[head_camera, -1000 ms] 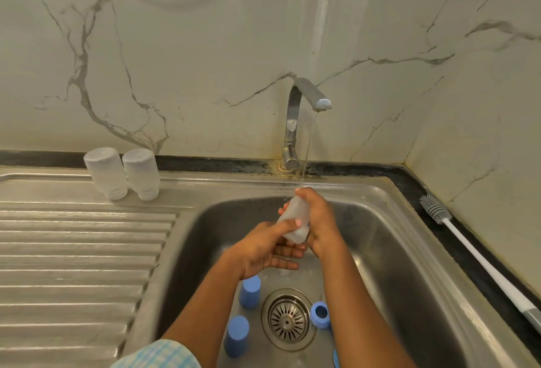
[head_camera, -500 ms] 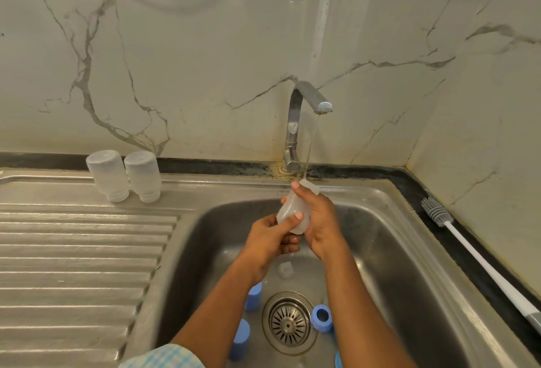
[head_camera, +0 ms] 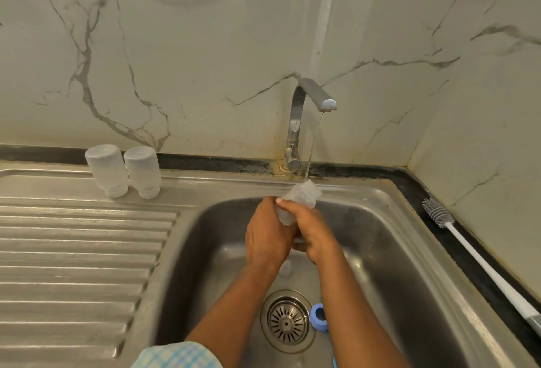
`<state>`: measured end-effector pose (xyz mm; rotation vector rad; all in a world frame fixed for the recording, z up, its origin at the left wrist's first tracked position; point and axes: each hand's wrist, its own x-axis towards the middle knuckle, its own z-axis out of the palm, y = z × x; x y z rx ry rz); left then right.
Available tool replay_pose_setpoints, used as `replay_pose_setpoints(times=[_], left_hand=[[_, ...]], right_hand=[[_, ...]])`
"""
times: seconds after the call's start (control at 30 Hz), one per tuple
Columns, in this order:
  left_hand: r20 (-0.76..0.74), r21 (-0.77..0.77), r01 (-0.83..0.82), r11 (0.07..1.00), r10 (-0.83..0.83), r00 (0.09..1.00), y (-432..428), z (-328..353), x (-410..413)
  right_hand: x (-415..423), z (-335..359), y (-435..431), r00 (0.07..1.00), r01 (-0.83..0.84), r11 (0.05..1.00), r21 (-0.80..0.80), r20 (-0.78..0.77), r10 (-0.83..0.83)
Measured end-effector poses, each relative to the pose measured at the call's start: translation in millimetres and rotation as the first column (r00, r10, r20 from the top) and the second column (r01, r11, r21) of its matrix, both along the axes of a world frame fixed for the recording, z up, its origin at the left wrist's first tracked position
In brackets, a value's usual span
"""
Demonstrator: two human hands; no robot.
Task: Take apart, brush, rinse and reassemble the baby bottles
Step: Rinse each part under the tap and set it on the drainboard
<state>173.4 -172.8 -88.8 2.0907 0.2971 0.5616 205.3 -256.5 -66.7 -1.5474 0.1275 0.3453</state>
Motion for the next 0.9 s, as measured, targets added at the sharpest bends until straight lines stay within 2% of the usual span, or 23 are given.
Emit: replay_pose_setpoints(times=[0.07,0.1,0.13,0.17,0.2,0.23,0.27,0.33,0.4,0.47,0.53,0.63,0.67,0.73,0.8,0.9], left_hand=[[-0.013,0.018,0.089,0.996,-0.089,0.996,3.0,-0.5,2.2],[-0.040,-0.058,0.149,0.987,-0.152,0.988,6.1,-2.1,4.8],[-0.068,-0.219,0.213,0.952,-0.233,0.970,9.4,-2.1,6.5],[-0.093,-0.433,0.256,0.864,-0.326,0.941,11.6,-2.0,5.8],[-0.098,-0.643,0.267,0.718,-0.422,0.901,13.3,-1.2,3.2],[-0.080,-0.784,0.257,0.565,-0.502,0.861,15.8,-0.8,0.7],[-0.064,-0.853,0.241,0.463,-0.552,0.831,19.1,0.1,-1.5],[-0.052,-0.894,0.227,0.386,-0.593,0.804,23.9,2.7,-3.5],[-0.043,-0.906,0.216,0.365,-0.586,0.809,24.3,4.5,-3.1],[-0.066,-0.906,0.192,0.377,-0.574,0.816,24.3,4.7,-3.3],[-0.147,-0.883,0.167,0.439,-0.596,0.789,25.1,4.2,-6.0],[-0.375,-0.744,0.164,0.648,-0.608,0.699,27.1,6.3,-14.4],[-0.431,-0.669,0.174,0.723,-0.568,0.701,27.5,7.3,-17.3],[-0.467,-0.489,0.201,0.849,-0.449,0.762,29.3,5.8,-19.0],[-0.445,-0.256,0.257,0.932,-0.349,0.824,30.2,5.5,-21.2],[-0.405,0.072,0.290,0.954,-0.237,0.883,32.4,12.3,-26.8]], right_hand=[[2.8,-0.8,-1.7,1.000,0.028,1.000,0.013,0.000,-0.028],[5.3,-1.8,-2.6,0.998,0.052,0.998,0.032,0.019,-0.052],[7.9,-1.9,-3.3,0.997,0.063,0.997,0.054,0.042,-0.066],[10.4,-2.4,-4.5,0.996,0.054,0.996,0.073,0.069,-0.059],[12.3,-2.8,-5.3,0.995,0.032,0.996,0.088,0.093,-0.040],[13.7,-3.1,-5.8,0.994,0.001,0.995,0.102,0.107,-0.012],[13.6,-3.0,-5.8,0.993,-0.026,0.994,0.109,0.114,0.013],[12.5,-1.8,-5.7,0.987,-0.044,0.995,0.084,0.156,0.031],[10.3,0.2,-6.2,0.978,-0.048,0.999,0.015,0.206,0.044],[6.0,2.2,-7.0,0.976,-0.049,0.997,-0.058,0.208,0.060],[-0.2,2.8,-9.7,0.991,-0.034,0.987,-0.158,0.119,0.053],[-13.8,6.5,-22.2,0.993,-0.075,0.931,-0.358,-0.116,0.035],[-21.1,10.4,-27.1,0.980,-0.130,0.901,-0.415,-0.189,0.054],[-32.7,13.7,-34.5,0.960,-0.211,0.836,-0.506,-0.267,0.081],[-39.7,12.2,-42.0,0.982,-0.164,0.749,-0.642,-0.174,0.066],[-45.7,8.7,-47.8,0.985,0.060,0.594,-0.802,0.144,0.094]])
